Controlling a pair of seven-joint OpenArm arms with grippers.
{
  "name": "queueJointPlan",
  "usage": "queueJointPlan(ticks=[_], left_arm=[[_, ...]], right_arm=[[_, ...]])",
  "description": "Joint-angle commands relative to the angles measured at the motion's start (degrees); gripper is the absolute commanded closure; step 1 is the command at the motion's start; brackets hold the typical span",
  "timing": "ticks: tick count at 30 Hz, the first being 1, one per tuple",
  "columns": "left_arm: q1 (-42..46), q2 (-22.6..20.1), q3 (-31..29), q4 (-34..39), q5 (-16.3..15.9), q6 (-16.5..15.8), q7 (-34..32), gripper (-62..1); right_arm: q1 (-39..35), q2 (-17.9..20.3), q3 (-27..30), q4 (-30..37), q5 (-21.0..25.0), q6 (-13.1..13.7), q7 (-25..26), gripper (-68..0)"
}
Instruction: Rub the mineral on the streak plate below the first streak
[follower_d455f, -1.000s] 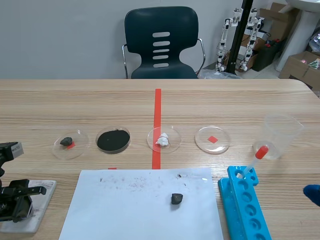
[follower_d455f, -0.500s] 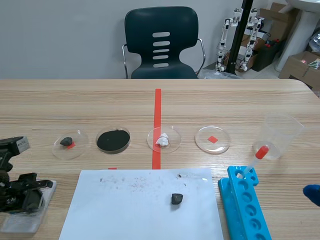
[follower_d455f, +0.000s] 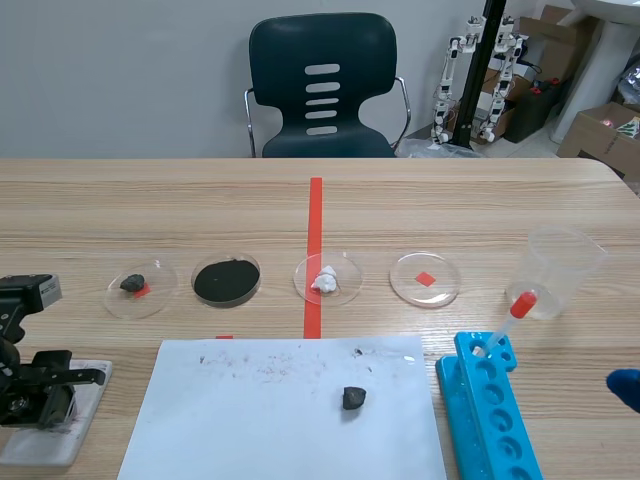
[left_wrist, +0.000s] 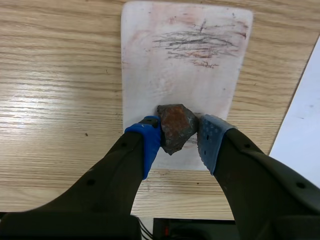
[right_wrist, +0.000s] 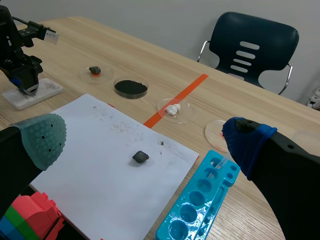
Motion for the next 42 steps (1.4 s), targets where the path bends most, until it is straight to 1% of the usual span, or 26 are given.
queueJointPlan(ticks=[1, 3, 5, 7, 9, 11, 17, 19, 20, 21, 25, 28, 31, 33, 35, 37, 40, 42], left_arm=[[0.52, -0.87, -0.07, -0.42, 3.28, 1.70, 1.18, -10.2], [0.52, -0.87, -0.07, -0.42, 3.74, 1.70, 1.29, -10.2], [0.52, -0.85, -0.07, -0.35, 3.04, 1.70, 1.09, -10.2], [0.52, -0.85, -0.07, -0.31, 0.09, 1.36, 0.39, -10.2], [0.52, -0.85, -0.07, -0.31, -4.00, -0.15, -0.61, -10.2], [0.66, -0.85, -0.07, -0.31, -6.97, -0.98, -1.31, -10.2], [0.68, -0.85, -0.07, -0.31, -10.97, -3.17, -2.40, -10.2], [0.68, -0.85, -0.07, -0.31, -11.23, -3.19, -2.49, -10.2], [0.68, -0.87, -0.07, -0.31, -10.91, -3.15, -2.47, -10.2], [0.68, -0.87, -0.07, -0.31, -9.84, -3.13, -2.12, -10.2], [0.68, -0.87, -0.07, -0.31, -2.56, -0.72, 1.14, -10.2], [0.68, -0.87, -0.07, -0.31, 1.73, 1.20, 2.62, -10.2], [0.68, -0.87, -0.07, -0.31, 4.59, 1.92, 3.78, -10.2], [0.68, -0.85, -0.07, -0.31, 4.66, 1.92, 3.74, -10.2], [0.68, -0.85, -0.07, -0.31, 3.08, 1.90, 3.43, -10.2], [0.68, -0.85, -0.07, -0.31, -0.13, 1.42, 2.23, -10.2], [0.68, -0.83, -0.07, -0.31, -5.84, -0.61, 0.48, -10.2], [0.68, -0.83, -0.07, -0.31, -8.13, -1.62, 0.20, -10.2]], right_arm=[[0.24, 0.26, 0.17, 1.14, 0.20, 0.00, 1.01, -67.9], [0.24, 0.26, 0.17, 1.14, 0.20, 0.00, 1.01, -67.9], [0.24, 0.26, 0.17, 1.14, 0.20, 0.00, 1.01, -67.9], [0.24, 0.26, 0.17, 1.14, 0.20, 0.00, 1.01, -67.9], [0.24, 0.26, 0.17, 1.14, 0.20, 0.00, 1.01, -67.9], [0.24, 0.26, 0.17, 1.14, 0.20, 0.00, 1.01, -67.9], [0.24, 0.26, 0.17, 1.14, 0.20, 0.00, 1.01, -67.9], [0.24, 0.26, 0.17, 1.14, 0.20, 0.00, 1.01, -67.9], [0.24, 0.26, 0.17, 1.14, 0.20, 0.00, 1.01, -67.9], [0.24, 0.26, 0.17, 1.14, 0.20, 0.00, 1.01, -67.9], [0.24, 0.26, 0.17, 1.14, 0.20, 0.00, 1.01, -67.9], [0.24, 0.26, 0.17, 1.14, 0.20, 0.00, 1.01, -67.9], [0.24, 0.26, 0.17, 1.14, 0.20, 0.00, 1.01, -67.9], [0.24, 0.26, 0.17, 1.14, 0.20, 0.00, 1.01, -67.9], [0.24, 0.26, 0.17, 1.14, 0.20, 0.00, 1.01, -67.9], [0.24, 0.26, 0.17, 1.14, 0.20, 0.00, 1.01, -67.9], [0.24, 0.26, 0.17, 1.14, 0.20, 0.00, 1.01, -67.9], [0.24, 0.26, 0.17, 1.14, 0.20, 0.00, 1.01, -67.9]])
